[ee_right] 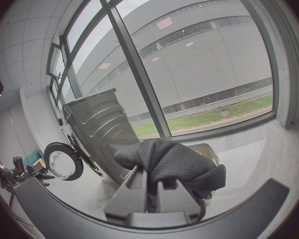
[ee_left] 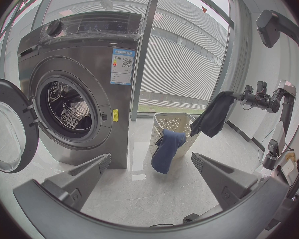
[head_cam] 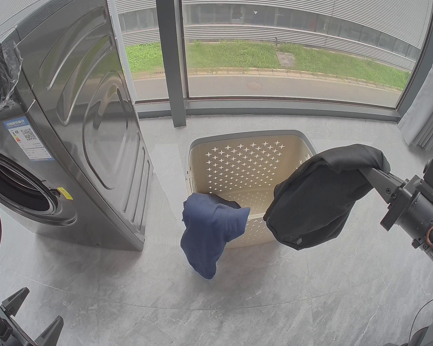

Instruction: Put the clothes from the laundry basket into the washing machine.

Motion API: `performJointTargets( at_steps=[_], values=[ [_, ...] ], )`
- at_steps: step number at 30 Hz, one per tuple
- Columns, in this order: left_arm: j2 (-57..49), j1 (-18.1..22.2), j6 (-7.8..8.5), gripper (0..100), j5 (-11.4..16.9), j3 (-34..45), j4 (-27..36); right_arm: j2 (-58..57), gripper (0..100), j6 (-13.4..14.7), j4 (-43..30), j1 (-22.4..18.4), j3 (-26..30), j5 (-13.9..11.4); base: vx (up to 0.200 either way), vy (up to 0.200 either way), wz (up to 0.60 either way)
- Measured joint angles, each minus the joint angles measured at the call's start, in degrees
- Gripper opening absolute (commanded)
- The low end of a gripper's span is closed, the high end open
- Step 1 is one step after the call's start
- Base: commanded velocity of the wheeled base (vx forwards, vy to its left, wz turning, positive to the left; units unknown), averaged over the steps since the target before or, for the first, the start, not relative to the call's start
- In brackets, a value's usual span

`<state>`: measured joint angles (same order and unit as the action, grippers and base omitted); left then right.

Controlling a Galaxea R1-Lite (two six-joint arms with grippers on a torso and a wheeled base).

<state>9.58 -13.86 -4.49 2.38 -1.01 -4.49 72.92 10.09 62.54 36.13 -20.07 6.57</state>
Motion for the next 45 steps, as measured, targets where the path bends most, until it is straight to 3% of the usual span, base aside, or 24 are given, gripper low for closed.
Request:
performJointTargets(
  at_steps=[10, 16, 20, 45],
  values=[
    [-3.9, 6.1, 0.57, 100, 0.4, 0.0, 0.9, -1.8, 0, -0.2, -6.4, 0.9, -2.8, -3.6, -0.200, 0.000, 0.00],
    [-5.4, 11.3, 3.25, 100, -1.4, 0.0, 1.5, -1.9, 0, 0.0, -7.4, 0.9, -3.6, -4.3, -0.200, 0.000, 0.00],
    [-7.1, 13.9, 3.95, 100, -1.0, 0.0, 3.0, -2.0, 0, 0.3, -7.6, 1.0, -3.0, -4.5, -0.100, 0.000, 0.00],
    [-8.7, 13.6, 3.89, 100, -1.0, 0.0, 4.7, -0.9, 0, 0.6, -7.5, 1.4, -2.2, -4.5, 0.000, 0.176, 0.00]
  ],
)
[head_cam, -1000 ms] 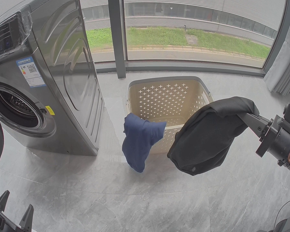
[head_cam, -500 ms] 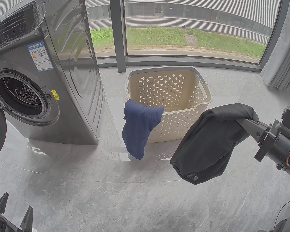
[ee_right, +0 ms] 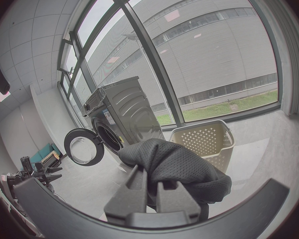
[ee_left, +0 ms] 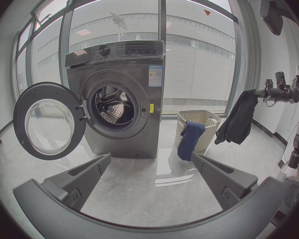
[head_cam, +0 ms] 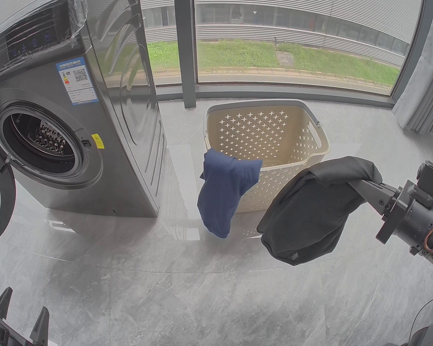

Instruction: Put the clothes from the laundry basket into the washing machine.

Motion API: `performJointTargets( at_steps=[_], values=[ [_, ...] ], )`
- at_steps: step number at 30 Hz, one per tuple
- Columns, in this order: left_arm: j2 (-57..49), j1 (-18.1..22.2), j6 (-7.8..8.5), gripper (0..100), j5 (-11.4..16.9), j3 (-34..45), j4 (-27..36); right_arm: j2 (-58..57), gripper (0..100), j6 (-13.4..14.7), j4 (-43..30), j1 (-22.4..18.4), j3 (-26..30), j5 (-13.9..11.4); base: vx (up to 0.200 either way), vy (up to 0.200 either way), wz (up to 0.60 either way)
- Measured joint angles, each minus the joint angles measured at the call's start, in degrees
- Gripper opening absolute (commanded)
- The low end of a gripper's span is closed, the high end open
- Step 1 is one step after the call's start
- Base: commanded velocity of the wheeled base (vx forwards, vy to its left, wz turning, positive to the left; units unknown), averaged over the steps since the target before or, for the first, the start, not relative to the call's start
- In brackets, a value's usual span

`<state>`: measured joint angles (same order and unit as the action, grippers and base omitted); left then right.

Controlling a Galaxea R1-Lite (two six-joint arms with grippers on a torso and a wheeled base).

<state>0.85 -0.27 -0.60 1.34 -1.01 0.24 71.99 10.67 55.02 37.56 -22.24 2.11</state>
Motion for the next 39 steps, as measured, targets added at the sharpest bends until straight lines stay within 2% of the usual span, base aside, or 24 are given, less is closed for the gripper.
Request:
performJointTargets(
  at_steps=[3, 14, 20, 30, 39],
  values=[
    [0.0, 0.0, 0.62, 100, 0.2, 0.0, 0.0, 0.1, 0, 0.0, 0.3, 0.0, 0.1, 0.0, 0.000, 0.200, 0.00],
    [0.0, 0.0, 0.24, 100, 0.2, 0.0, 0.0, 0.5, 0, 0.0, 0.7, 0.0, 0.1, -0.4, 0.000, 0.200, 0.00],
    [0.0, 0.0, 0.16, 100, 0.1, 0.0, 0.0, 0.5, 0, -0.1, 0.8, 0.0, -0.3, -0.5, 0.000, 0.000, 0.00],
    [0.0, 0.0, 0.09, 100, 0.1, 0.0, 0.0, 0.5, 0, 0.1, 0.8, 2.6, -0.5, -0.8, 0.000, 0.200, 0.00],
    [0.0, 0.0, 0.17, 100, 0.0, 0.0, 0.0, 0.8, 0, 0.5, 1.1, 2.2, -0.9, -0.9, 0.000, 0.200, 0.00]
  ],
)
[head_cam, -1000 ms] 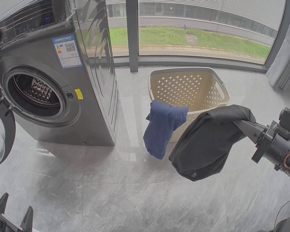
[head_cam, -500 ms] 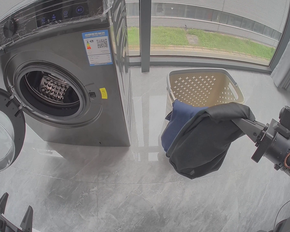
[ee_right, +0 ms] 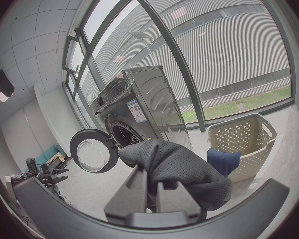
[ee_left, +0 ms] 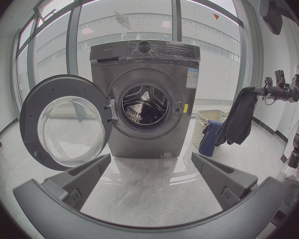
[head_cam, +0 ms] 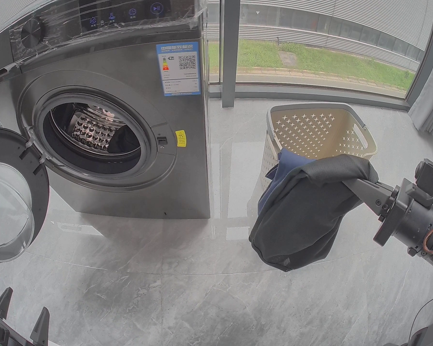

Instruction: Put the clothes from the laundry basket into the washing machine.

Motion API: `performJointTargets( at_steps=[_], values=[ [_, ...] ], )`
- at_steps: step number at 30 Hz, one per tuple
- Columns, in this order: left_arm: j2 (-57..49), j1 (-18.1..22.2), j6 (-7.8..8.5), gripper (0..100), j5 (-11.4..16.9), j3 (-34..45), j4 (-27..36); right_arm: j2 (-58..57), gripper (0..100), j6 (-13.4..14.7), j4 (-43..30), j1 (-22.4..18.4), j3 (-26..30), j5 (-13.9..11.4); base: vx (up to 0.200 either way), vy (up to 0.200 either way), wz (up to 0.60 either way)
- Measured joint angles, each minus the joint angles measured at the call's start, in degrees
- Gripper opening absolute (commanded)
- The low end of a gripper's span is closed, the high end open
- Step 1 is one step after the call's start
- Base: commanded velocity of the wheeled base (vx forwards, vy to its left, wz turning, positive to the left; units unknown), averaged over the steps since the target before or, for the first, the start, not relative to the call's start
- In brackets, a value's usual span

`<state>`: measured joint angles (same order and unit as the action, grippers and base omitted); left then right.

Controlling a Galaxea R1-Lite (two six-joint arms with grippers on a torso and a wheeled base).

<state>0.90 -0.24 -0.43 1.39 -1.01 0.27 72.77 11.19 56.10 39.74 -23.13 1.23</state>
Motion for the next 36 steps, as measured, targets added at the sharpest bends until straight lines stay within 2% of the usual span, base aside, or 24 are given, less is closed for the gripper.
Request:
performJointTargets(
  at_steps=[5, 14, 24, 30, 36],
  values=[
    [0.0, 0.0, -0.20, 100, 0.0, 0.0, 0.0, 0.5, 0, 0.9, -0.1, -0.2, 0.3, -0.1, 0.000, 0.200, 0.00],
    [0.0, 0.0, -0.30, 100, -0.1, 0.0, 0.0, 0.7, 0, 1.0, 0.0, -0.3, 0.4, -0.1, 0.000, 0.000, 0.00],
    [0.0, 0.0, -0.39, 100, -0.1, 0.0, 0.0, 0.8, 0, 1.0, 0.8, -0.3, 0.6, -0.1, -0.200, 0.000, 0.00],
    [0.0, -0.1, -0.59, 100, -0.2, 0.0, 0.0, 1.0, 0, 0.9, 0.8, -0.2, 0.6, -0.1, 0.000, 0.000, 0.00],
    [0.0, 0.0, -0.69, 100, -0.2, 0.0, 0.0, 1.5, 0, 1.0, 0.7, 0.0, 0.6, -0.1, 0.000, 0.200, 0.00]
  ],
)
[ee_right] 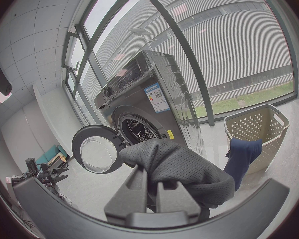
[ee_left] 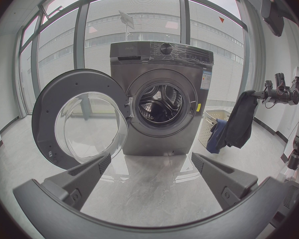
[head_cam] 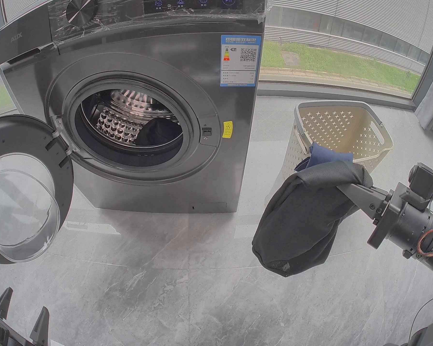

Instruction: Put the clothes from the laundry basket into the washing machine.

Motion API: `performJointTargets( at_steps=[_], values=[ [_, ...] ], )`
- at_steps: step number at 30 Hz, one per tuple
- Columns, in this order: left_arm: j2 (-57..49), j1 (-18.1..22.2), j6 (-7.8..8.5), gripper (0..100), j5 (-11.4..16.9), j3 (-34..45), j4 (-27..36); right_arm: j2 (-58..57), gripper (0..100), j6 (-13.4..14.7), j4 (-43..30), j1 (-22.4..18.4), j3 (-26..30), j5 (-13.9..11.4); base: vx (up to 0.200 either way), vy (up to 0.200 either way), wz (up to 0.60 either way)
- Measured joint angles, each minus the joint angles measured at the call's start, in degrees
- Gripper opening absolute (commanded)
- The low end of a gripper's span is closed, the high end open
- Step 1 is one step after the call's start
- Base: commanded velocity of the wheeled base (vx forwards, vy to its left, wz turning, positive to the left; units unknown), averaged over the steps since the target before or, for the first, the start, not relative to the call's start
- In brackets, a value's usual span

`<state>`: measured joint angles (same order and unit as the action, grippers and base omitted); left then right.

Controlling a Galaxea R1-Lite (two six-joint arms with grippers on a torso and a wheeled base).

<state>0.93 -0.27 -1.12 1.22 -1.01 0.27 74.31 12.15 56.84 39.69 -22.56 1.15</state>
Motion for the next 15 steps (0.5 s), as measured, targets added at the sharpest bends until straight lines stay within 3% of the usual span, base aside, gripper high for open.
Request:
performJointTargets(
  at_steps=[15],
  values=[
    [0.0, 0.0, -0.10, 100, 0.0, 0.0, 0.0, 0.5, 0, 0.0, 0.5, 0.2, -0.1, 0.0, 0.000, 0.200, 0.00]
  ],
)
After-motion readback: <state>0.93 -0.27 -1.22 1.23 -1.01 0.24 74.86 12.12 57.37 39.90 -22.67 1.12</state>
